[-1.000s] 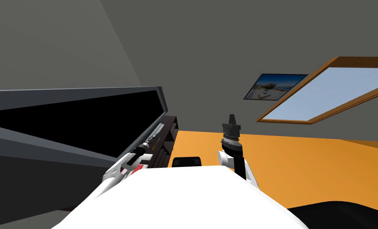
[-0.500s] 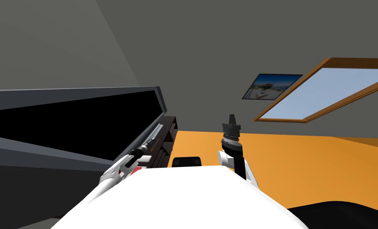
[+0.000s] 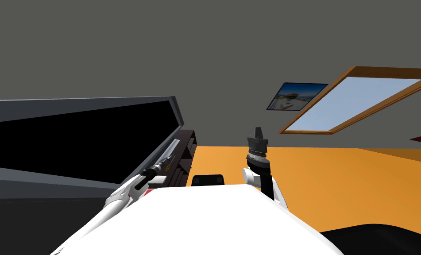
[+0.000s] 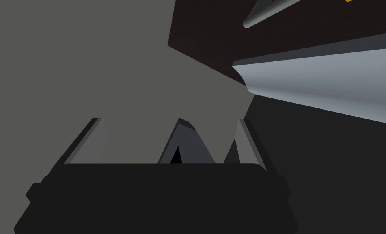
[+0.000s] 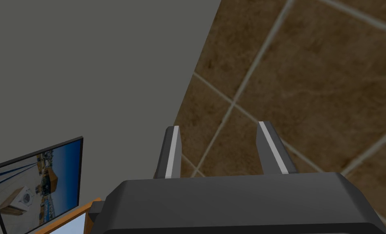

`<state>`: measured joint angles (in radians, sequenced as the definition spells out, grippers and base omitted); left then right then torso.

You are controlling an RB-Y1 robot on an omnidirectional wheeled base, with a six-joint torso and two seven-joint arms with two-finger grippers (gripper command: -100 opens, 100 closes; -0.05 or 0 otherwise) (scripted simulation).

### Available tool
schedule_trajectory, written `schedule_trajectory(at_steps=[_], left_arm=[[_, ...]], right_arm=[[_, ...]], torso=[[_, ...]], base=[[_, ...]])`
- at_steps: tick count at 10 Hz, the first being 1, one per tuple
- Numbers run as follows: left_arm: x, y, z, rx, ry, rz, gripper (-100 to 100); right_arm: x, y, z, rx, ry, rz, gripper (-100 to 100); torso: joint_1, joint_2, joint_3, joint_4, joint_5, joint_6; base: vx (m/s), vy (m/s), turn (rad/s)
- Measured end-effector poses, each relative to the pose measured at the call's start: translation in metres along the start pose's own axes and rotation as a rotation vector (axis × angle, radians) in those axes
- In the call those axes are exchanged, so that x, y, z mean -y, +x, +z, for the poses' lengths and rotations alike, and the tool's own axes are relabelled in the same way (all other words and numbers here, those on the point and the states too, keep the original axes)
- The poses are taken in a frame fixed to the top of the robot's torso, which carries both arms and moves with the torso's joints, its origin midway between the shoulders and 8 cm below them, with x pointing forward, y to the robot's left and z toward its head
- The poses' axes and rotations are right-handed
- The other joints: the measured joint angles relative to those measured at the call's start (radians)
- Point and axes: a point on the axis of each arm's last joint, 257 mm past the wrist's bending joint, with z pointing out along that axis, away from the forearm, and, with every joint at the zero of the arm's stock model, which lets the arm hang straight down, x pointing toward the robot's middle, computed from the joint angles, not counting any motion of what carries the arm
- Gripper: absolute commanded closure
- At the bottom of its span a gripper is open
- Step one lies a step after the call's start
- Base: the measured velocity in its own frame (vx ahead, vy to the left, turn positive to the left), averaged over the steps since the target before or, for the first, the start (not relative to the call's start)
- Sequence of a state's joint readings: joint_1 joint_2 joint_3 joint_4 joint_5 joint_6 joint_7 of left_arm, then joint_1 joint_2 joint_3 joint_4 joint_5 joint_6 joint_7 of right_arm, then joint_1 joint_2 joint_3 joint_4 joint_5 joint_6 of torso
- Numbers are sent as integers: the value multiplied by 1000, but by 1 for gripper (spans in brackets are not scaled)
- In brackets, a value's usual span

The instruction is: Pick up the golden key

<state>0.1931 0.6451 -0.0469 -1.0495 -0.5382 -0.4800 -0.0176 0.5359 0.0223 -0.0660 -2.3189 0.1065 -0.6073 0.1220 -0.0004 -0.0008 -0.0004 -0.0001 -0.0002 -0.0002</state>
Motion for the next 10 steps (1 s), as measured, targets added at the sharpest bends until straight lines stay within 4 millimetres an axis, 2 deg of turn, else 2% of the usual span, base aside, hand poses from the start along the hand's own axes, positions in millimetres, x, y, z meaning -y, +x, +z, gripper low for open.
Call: schedule_trajectory(at_steps=[7,10], left_arm=[[-56,43,-24,-140,-95,104,-100],[-79,54,-36,-187,-132,130,-100]], right_arm=[[0,0,0,0,0,0,0],[0,0,0,0,0,0,0]], torso=[[-1,0,0,0,0,0],[0,0,0,0,0,0]], base=[[11,-13,-49],[11,-22,-73]])
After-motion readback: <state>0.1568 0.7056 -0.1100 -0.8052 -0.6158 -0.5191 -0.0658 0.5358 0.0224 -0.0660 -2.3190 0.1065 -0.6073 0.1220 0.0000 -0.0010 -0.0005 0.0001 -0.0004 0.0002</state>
